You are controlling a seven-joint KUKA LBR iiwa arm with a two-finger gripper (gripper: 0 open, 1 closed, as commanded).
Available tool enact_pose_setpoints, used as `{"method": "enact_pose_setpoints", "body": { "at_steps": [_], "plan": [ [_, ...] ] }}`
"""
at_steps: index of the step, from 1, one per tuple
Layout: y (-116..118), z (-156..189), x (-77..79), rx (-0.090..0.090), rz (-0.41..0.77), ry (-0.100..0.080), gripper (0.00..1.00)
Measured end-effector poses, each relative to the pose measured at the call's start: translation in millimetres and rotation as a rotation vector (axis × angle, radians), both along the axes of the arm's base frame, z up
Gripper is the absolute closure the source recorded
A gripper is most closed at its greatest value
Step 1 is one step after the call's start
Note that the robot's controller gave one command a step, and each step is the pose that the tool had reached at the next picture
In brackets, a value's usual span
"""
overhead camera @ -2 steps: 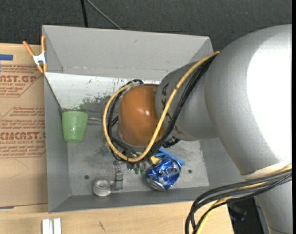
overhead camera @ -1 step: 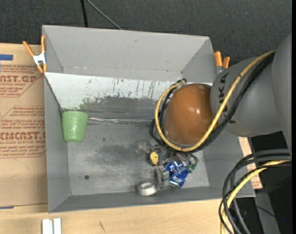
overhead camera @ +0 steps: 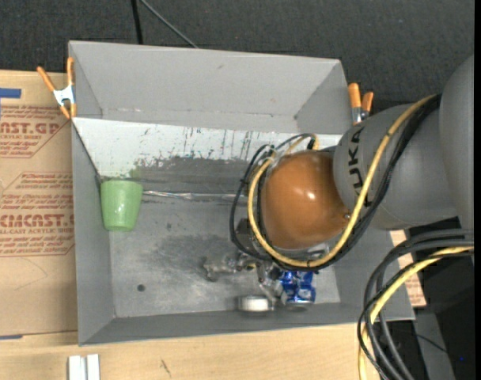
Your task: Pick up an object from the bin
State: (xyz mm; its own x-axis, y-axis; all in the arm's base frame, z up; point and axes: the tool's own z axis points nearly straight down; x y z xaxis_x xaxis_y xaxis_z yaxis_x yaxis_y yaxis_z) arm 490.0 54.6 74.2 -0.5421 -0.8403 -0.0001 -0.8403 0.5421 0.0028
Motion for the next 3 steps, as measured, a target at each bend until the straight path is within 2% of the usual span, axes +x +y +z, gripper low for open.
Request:
{"method": "enact_pose_setpoints", "body": {
  "at_steps": [1, 2, 3],
  "plan": [
    [-5.3, 10.1, -3.6, 0.001, 0.257, -0.002, 0.00],
    [-0.5, -4.4, -11.2, 0.000, 0.375, 0.000, 0.00],
    [9.3, 9.5, 28.0, 0.002, 0.075, -0.005, 0.00]
  ]
}}
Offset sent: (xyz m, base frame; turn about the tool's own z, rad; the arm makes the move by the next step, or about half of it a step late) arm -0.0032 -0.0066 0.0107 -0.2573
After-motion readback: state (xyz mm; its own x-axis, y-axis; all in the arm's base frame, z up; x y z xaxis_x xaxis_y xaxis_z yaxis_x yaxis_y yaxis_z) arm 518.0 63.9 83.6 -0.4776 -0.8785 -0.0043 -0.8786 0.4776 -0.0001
